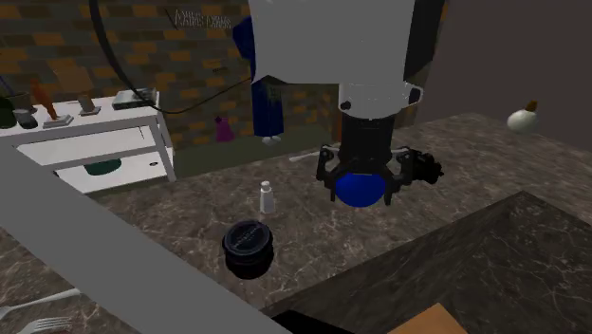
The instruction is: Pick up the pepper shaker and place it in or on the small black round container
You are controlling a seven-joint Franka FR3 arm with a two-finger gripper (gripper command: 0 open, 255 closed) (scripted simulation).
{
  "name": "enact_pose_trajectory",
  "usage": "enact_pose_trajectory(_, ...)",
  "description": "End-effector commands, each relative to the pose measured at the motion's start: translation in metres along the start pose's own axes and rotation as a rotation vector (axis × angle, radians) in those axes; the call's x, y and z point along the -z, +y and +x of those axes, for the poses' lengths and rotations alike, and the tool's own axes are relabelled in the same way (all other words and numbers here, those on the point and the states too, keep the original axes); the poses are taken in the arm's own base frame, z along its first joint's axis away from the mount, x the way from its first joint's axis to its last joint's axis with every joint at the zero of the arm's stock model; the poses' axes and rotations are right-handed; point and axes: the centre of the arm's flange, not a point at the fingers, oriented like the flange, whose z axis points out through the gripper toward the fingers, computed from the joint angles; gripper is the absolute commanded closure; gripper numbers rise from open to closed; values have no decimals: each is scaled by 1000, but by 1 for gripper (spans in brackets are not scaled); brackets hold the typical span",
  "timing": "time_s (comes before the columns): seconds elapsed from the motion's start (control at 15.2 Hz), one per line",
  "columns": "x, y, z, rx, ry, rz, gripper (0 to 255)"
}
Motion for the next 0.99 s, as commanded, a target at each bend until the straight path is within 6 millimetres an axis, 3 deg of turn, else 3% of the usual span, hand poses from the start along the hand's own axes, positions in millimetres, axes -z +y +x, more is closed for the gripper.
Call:
enact_pose_trajectory(0.0,0,0,0,0,0,0,0)
enact_pose_trajectory(0.92,-74,-111,108,106,80,51,0)
